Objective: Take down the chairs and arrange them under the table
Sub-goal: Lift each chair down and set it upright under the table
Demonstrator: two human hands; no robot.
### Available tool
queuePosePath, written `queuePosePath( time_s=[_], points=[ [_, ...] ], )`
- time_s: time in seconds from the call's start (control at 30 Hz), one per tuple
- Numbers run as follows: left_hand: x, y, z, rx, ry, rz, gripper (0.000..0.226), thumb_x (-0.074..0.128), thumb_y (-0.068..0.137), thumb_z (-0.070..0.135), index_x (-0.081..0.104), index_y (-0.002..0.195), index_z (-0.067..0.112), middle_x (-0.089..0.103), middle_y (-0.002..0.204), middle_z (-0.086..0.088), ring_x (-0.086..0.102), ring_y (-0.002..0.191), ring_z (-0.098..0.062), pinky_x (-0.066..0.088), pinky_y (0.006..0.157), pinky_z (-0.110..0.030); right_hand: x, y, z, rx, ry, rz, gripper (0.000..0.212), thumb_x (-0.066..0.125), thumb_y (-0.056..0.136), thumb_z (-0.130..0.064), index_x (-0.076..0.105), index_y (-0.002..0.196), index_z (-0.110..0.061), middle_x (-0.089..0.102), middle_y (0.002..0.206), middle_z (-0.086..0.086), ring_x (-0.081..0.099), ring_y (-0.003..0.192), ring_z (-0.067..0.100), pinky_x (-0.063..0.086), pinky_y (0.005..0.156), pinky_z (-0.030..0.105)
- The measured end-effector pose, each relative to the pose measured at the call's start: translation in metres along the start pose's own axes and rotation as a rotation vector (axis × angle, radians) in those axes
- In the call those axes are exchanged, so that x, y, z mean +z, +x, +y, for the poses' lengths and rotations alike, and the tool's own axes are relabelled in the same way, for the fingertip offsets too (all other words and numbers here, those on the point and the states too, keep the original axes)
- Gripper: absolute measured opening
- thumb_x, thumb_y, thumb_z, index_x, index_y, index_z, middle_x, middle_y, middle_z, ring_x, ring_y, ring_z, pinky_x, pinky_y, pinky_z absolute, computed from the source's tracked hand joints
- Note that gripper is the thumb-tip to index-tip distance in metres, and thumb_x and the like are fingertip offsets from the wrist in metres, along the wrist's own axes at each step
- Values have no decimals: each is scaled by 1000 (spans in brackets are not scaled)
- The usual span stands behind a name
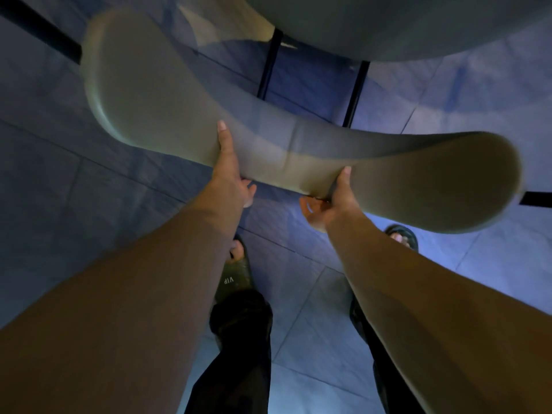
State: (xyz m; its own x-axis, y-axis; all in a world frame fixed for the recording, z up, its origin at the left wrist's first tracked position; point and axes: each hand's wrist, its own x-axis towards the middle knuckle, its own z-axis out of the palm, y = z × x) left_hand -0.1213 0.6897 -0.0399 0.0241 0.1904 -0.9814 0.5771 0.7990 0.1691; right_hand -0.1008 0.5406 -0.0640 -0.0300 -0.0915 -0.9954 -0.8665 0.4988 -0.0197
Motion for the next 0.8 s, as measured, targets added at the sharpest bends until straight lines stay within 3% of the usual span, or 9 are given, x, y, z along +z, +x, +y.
queuePosePath(
  time_s=[0.1,0.23,0.37,0.53,0.7,0.8],
  points=[
    [-4,-22,7,10,28,18,92,46,72,85,47,140,22,56,138,2,51,128,-15,33,103,-31,2,-20,2,7,9,40,64,65,75,-72,58,109,-18,58,78,-3,57,68,13,55,77,27],
    [-7,-53,18,27,56,27,93,48,71,85,47,140,22,57,137,3,51,128,-16,33,107,-31,3,-52,0,2,6,91,73,68,72,-71,57,122,-19,57,84,-2,57,69,15,53,96,31],
    [-11,-81,26,63,97,49,99,51,69,85,42,144,22,53,140,2,49,128,-17,36,106,-29,0,-88,-3,-38,-26,85,79,66,74,-72,55,130,-17,59,95,1,58,74,17,54,92,33],
    [-12,-132,38,102,112,24,90,53,76,77,40,145,21,49,143,-2,48,129,-19,39,102,-26,-7,-140,-11,-113,-29,92,79,66,77,-69,54,134,-16,66,115,5,64,87,20,56,87,34],
    [-10,-186,52,247,81,33,68,59,86,59,50,139,19,59,134,-1,58,108,-16,45,74,-21,-8,-196,-22,-211,-53,169,77,69,74,-68,52,128,-15,68,117,8,66,74,21,50,56,32],
    [-7,-221,67,354,83,47,56,61,90,48,54,133,13,64,126,-2,59,95,-15,46,58,-24,-11,-231,-28,-296,-52,187,65,72,75,-64,48,109,-14,65,110,10,67,79,27,54,58,34]
  ],
)
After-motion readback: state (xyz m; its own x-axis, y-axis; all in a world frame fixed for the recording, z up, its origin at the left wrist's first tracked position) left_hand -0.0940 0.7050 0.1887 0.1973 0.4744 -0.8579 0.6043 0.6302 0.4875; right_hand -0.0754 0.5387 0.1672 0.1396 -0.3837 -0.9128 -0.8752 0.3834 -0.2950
